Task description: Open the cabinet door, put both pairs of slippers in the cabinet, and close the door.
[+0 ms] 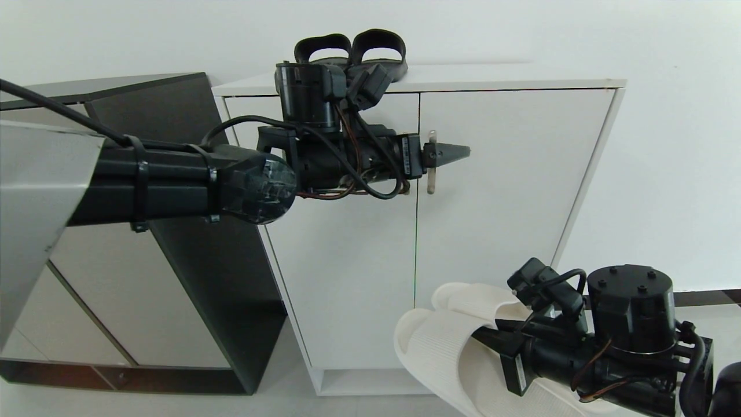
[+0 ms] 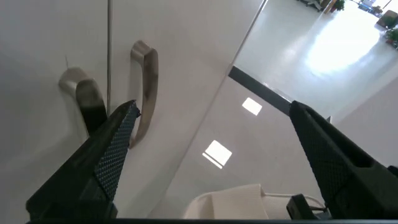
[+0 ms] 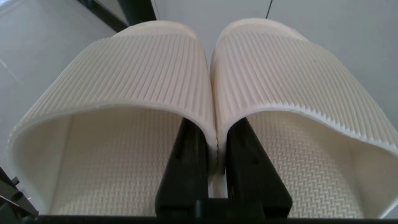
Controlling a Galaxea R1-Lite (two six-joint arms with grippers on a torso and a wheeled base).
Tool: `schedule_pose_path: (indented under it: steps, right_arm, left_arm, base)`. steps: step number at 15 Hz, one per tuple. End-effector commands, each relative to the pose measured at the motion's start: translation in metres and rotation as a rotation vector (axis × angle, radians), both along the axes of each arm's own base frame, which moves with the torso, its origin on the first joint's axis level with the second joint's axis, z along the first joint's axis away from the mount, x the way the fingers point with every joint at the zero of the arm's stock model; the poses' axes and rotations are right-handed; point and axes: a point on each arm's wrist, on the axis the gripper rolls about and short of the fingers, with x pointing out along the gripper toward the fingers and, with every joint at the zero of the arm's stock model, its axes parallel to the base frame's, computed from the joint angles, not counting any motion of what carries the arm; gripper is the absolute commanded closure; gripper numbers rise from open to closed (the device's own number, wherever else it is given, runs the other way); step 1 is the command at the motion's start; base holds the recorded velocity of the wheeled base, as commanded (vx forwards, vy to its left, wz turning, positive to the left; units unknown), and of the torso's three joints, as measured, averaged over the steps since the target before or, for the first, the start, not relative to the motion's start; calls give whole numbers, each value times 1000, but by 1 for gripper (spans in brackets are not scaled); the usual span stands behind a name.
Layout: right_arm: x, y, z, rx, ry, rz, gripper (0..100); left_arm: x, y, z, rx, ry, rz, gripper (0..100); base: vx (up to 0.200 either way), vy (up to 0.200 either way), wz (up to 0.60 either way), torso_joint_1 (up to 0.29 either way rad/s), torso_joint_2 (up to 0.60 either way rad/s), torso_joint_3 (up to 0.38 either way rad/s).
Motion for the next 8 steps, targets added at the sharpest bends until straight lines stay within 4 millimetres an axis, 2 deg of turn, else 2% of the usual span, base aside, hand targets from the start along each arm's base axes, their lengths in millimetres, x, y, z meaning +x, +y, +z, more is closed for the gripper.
schedule_pose_path:
  steps: [1, 8]
  right_arm:
    - [0, 0, 0, 0, 0, 1, 100]
    - [3, 4, -5, -4, 2, 4, 100]
  left_arm:
    - [14, -2, -11, 9, 12, 17, 0]
    - [28, -7, -19, 10, 15, 45, 0]
  base:
    - [0, 0, 0, 0, 0, 0]
    - [0, 0, 0, 0, 0, 0]
